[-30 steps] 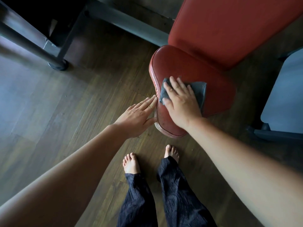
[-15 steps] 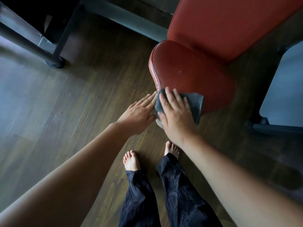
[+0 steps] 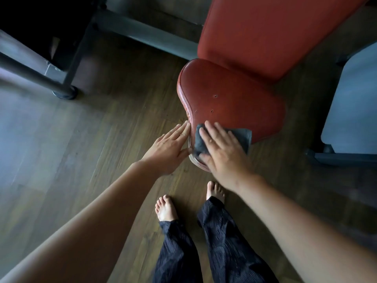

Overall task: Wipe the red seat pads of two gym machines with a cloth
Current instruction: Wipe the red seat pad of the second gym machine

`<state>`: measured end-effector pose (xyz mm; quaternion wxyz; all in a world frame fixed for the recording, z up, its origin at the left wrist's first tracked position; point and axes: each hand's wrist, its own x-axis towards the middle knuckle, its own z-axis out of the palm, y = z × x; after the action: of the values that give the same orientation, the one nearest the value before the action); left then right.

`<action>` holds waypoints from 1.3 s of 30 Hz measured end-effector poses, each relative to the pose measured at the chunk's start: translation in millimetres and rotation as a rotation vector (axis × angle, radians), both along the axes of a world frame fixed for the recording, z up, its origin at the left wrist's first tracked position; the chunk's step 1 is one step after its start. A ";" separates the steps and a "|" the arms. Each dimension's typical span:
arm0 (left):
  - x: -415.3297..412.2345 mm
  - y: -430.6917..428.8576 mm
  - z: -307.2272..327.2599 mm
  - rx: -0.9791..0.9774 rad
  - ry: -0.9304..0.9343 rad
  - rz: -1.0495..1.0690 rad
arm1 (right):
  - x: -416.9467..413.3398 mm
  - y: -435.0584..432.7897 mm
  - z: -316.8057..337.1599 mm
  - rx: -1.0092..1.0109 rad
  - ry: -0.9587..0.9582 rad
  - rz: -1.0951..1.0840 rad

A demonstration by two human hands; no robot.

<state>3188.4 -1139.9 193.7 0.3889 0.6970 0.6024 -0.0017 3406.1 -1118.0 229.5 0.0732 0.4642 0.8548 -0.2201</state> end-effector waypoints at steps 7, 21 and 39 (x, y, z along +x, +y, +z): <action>-3.5 1.2 -1.5 0.015 0.023 -0.039 | -20.9 67.2 -21.2 0.030 -0.018 -0.258; -21.5 33.2 21.2 0.070 0.074 -0.036 | -21.6 85.9 -15.3 0.136 0.225 -0.286; 37.3 38.9 60.5 0.292 0.128 -0.323 | 46.1 3.3 43.3 0.228 0.420 -0.828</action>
<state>3225.7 -1101.0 254.2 0.2395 0.8319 0.5002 -0.0211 3452.2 -1114.7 272.8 -0.2464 0.7163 0.6129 -0.2247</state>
